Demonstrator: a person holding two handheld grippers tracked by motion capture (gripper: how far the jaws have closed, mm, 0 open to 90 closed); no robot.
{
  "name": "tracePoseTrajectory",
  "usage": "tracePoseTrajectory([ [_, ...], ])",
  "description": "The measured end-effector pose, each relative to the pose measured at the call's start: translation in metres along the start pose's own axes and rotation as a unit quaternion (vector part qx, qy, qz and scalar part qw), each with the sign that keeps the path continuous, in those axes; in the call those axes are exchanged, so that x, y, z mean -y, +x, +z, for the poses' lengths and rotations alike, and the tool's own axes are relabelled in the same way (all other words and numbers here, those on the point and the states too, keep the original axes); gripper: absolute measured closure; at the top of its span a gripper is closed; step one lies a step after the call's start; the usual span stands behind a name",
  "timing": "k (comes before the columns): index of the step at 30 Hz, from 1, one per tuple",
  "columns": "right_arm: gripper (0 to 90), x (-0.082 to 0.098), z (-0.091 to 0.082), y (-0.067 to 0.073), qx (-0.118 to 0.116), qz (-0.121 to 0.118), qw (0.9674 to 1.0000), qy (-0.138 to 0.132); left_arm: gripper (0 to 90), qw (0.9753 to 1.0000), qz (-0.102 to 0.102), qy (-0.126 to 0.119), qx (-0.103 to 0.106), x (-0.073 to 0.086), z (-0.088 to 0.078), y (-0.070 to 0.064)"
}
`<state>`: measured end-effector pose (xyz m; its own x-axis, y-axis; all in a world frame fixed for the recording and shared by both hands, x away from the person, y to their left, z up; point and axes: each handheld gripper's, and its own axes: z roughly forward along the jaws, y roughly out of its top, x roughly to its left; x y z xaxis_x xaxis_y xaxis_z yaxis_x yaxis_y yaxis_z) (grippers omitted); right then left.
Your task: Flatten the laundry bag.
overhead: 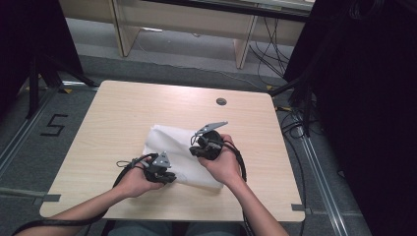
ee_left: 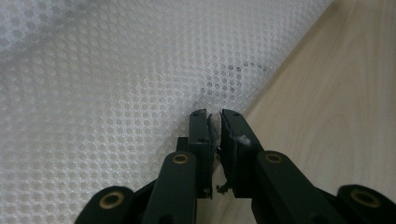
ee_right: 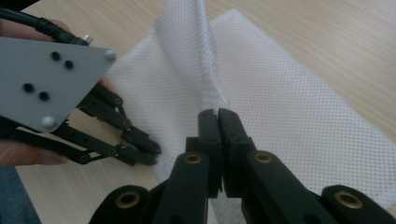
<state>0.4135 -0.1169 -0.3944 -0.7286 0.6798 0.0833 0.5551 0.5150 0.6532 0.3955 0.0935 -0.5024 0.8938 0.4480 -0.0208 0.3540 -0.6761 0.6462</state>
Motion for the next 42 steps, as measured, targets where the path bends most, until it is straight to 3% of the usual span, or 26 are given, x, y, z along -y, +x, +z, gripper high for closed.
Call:
tracePoseTrajectory([
  [1,89.8,0.001,0.002,0.001,-0.003,0.001,0.9999,-0.01,81.8,1.0,0.003,0.006,-0.001,0.0,0.0,0.001],
  [3,89.8,0.001,-0.003,0.004,0.001,0.006,1.0,0.008,81.8,1.0,0.002,0.004,-0.006,-0.001,0.0,0.002],
  [4,89.8,0.001,-0.003,0.005,-0.005,0.005,1.0,0.005,81.7,0.9993,-0.03,-0.022,-0.009,-0.001,0.004,-0.002],
  [5,89.8,0.001,-0.005,0.006,-0.004,0.005,0.9999,0.008,81.6,0.9995,-0.021,-0.021,-0.01,-0.002,0.004,0.0],
  [6,89.8,0.002,-0.004,0.007,-0.011,0.002,0.9999,-0.002,81.6,0.9991,-0.033,-0.023,-0.01,-0.002,0.005,-0.001],
  [7,89.8,0.002,-0.006,0.009,-0.008,0.01,0.9999,0.01,81.5,0.9992,-0.032,-0.023,-0.01,-0.002,0.006,0.0],
  [8,89.8,0.003,-0.006,0.009,-0.009,0.003,0.9999,0.004,81.5,0.9995,-0.023,-0.018,-0.011,-0.002,0.005,0.001],
  [9,89.8,0.003,-0.008,0.011,-0.011,0.01,0.9999,0.007,81.4,0.999,-0.034,-0.026,-0.013,-0.002,0.006,0.0],
  [10,89.8,0.004,-0.006,0.011,-0.012,0.0,0.9999,-0.006,81.3,0.9987,-0.04,-0.027,-0.013,-0.002,0.006,-0.001],
  [11,89.8,0.005,-0.008,0.012,-0.013,0.007,0.9999,0.006,81.2,0.9987,-0.042,-0.026,-0.012,-0.002,0.006,-0.001],
  [12,89.8,0.006,-0.008,0.012,-0.016,-0.003,0.9999,0.002,81.1,0.9987,-0.042,-0.027,-0.011,-0.002,0.006,-0.001],
  [13,89.8,0.008,-0.009,0.014,-0.019,0.01,0.9998,0.006,81.2,0.9993,-0.025,-0.026,-0.012,-0.002,0.006,0.002],
  [15,89.8,0.012,-0.009,0.016,-0.015,0.019,0.9997,0.006,81.1,0.9991,-0.031,-0.027,-0.01,-0.002,0.006,0.002],
  [16,89.8,0.012,-0.009,0.015,-0.024,0.005,0.9997,0.004,81.0,0.9991,-0.031,-0.027,-0.011,-0.002,0.006,0.002],
  [18,89.8,0.015,-0.011,0.017,-0.026,0.019,0.9995,0.009,80.6,0.9994,-0.021,-0.025,-0.012,-0.003,0.004,0.002],
  [19,89.8,0.016,-0.01,0.015,-0.028,0.006,0.9996,0.002,80.3,0.9993,-0.022,-0.027,-0.015,-0.003,0.004,0.002],
  [22,89.8,0.019,-0.011,0.018,-0.033,0.013,0.9993,0.007,79.7,0.9994,-0.018,-0.026,-0.017,-0.002,-0.002,0.001],
  [24,89.8,0.021,-0.009,0.018,-0.029,0.011,0.9995,0.002,79.4,0.9995,-0.014,-0.026,-0.011,0.0,-0.009,-0.001],
  [25,89.8,0.021,-0.01,0.021,-0.033,0.032,0.9988,0.018,79.1,0.9994,-0.017,-0.026,-0.014,0.001,-0.012,-0.001],
  [26,89.8,0.024,-0.008,0.019,-0.021,0.02,0.9995,0.009,78.9,0.9994,-0.016,-0.029,-0.01,0.003,-0.017,-0.002],
  [27,89.8,0.025,-0.009,0.021,-0.028,0.031,0.999,0.018,78.6,0.9992,-0.019,-0.031,-0.014,0.005,-0.022,-0.002],
  [28,89.8,0.026,-0.007,0.02,-0.035,0.019,0.9992,0.008,78.3,0.999,-0.025,-0.035,-0.015,0.009,-0.029,-0.001],
  [34,89.8,0.032,-0.006,0.027,-0.041,0.024,0.9985,0.025,76.7,0.9966,-0.052,-0.052,-0.037,0.032,-0.062,0.007],
  [38,89.8,0.035,-0.002,0.031,-0.043,0.013,0.9987,0.025,76.3,0.9945,-0.072,-0.055,-0.053,0.047,-0.076,0.012],
  [40,89.8,0.036,-0.002,0.036,-0.045,0.019,0.9982,0.034,76.1,0.9935,-0.079,-0.059,-0.057,0.053,-0.084,0.015],
  [42,89.8,0.038,0.0,0.037,-0.051,0.004,0.9982,0.033,76.1,0.9919,-0.083,-0.062,-0.073,0.058,-0.09,0.018],
])
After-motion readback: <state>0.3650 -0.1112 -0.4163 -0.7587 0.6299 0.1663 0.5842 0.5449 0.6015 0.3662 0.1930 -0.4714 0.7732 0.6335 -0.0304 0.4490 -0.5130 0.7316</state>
